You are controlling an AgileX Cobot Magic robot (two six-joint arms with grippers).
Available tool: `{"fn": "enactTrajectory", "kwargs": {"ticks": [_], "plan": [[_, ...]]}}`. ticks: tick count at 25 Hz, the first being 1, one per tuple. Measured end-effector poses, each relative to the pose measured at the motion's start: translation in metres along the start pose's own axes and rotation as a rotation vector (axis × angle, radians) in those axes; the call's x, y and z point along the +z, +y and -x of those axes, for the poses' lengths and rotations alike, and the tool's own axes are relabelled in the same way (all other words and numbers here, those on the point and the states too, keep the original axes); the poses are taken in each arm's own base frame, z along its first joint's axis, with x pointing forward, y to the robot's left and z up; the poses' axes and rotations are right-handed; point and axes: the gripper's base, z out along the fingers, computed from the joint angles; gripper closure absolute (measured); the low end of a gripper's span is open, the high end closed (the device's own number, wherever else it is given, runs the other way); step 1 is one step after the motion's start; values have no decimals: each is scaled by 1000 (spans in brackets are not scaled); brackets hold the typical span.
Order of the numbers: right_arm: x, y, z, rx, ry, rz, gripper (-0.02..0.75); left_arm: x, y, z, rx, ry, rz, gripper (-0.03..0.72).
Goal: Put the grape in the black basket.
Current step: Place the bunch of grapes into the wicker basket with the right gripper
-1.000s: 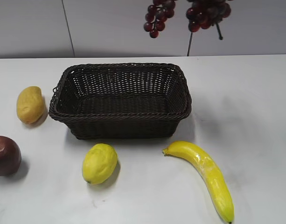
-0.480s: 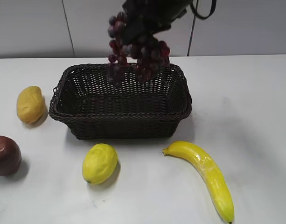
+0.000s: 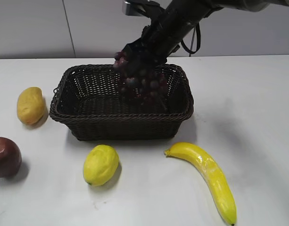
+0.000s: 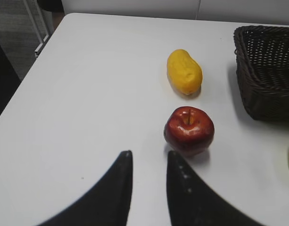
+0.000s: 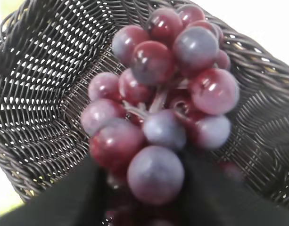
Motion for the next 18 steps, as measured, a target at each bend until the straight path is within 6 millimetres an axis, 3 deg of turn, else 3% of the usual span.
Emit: {"fn": "enactTrajectory", "kwargs": {"ticks": [3,5,8,11,18], "plan": [[0,0,0,0,4,2,199,0,0,0,0,0,0,460],[0,1,-1,0,15,6,120,0,0,0,0,0,0,460],[-2,2,-3,-3,40,18,118,0,0,0,0,0,0,460],[-16,7,0,-47,55,3,135,0,0,0,0,0,0,460],[-98,32,23,-158,59,-125,155,0,0,0,0,0,0,460]]}}
